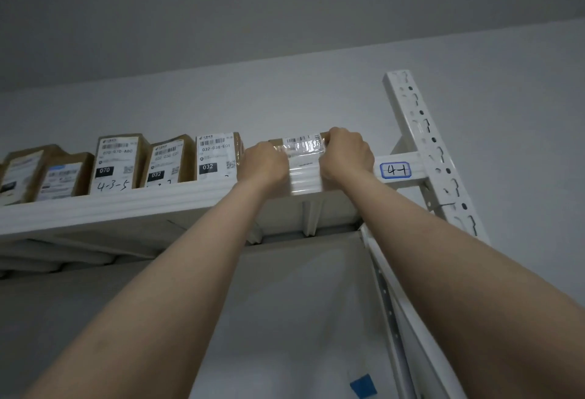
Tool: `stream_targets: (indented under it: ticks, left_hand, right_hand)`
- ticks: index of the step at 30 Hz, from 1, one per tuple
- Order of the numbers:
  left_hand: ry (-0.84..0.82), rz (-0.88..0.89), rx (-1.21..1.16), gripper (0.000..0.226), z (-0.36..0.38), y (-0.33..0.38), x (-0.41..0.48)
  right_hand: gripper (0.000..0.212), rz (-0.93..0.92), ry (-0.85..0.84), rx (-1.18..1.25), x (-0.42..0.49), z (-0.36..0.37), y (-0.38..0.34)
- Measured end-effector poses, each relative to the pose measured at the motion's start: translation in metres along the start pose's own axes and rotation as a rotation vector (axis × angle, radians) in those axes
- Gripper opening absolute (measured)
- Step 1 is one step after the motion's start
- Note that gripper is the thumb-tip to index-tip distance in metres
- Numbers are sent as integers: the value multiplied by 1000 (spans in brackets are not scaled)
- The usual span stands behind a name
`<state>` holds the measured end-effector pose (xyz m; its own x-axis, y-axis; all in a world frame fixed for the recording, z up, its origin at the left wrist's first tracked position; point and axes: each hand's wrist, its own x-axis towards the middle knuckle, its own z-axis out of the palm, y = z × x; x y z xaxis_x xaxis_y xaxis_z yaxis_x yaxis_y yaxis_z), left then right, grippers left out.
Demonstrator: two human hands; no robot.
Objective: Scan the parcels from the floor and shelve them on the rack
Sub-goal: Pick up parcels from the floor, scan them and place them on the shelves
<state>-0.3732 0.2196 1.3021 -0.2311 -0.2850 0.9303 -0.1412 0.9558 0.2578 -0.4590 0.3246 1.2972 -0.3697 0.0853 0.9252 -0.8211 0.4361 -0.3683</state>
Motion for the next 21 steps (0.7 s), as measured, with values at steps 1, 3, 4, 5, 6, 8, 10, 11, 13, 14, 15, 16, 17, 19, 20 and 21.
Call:
stream_targets:
  ticks: [1,3,4,5,6,8,10,11,13,14,15,16,17,19,20,21]
  left_hand:
    - [-4,0,41,21,1,-1,-1]
    - [-6,5,120,19,5,-2,-2]
    - [-6,6,147,21,7,-3,-1]
    - [-12,6,165,25,8,-3,0]
    - [-22,8,177,27,9,-3,2]
    - [-42,12,178,29,8,-3,5]
    - [-54,12,168,29,3,-1,5]
    - [-60,8,166,29,1,-1,4]
    - [-70,14,163,23,-3,-1,0]
    - [-77,23,161,18,-5,-1,-3]
    - [-84,30,161,14,-7,-2,-6]
    - [-89,38,163,12,-7,-3,-8]
    - [-91,49,171,13,-8,-3,-10]
    - [-96,66,190,16,-7,-5,-13]
    - [-96,70,194,16,-8,-5,-14]
    - [-96,74,194,17,-8,-6,-16]
  right_hand:
    - [32,17,-5,-1,1,1,-1]
    - [28,40,-14,-33,2,4,-5]
    - [27,48,-21,-55,2,5,-7]
    - [26,52,-32,-76,2,7,-9]
    - [23,52,-44,-93,2,8,-11]
    - [11,43,-78,-127,2,11,-14]
    - [5,28,-108,-156,3,12,-16]
    - [7,20,-124,-164,3,13,-17]
    - [13,4,-156,-182,1,12,-18]
    - [13,-4,-173,-195,1,11,-18]
    - [12,-13,-194,-207,0,11,-18]
    - [12,-21,-218,-216,-1,10,-19]
    - [12,-28,-240,-223,-2,10,-20]
    - [14,-37,-269,-226,-4,9,-21]
    - [15,-40,-276,-226,-5,9,-21]
    - [17,-41,-277,-227,-6,9,-21]
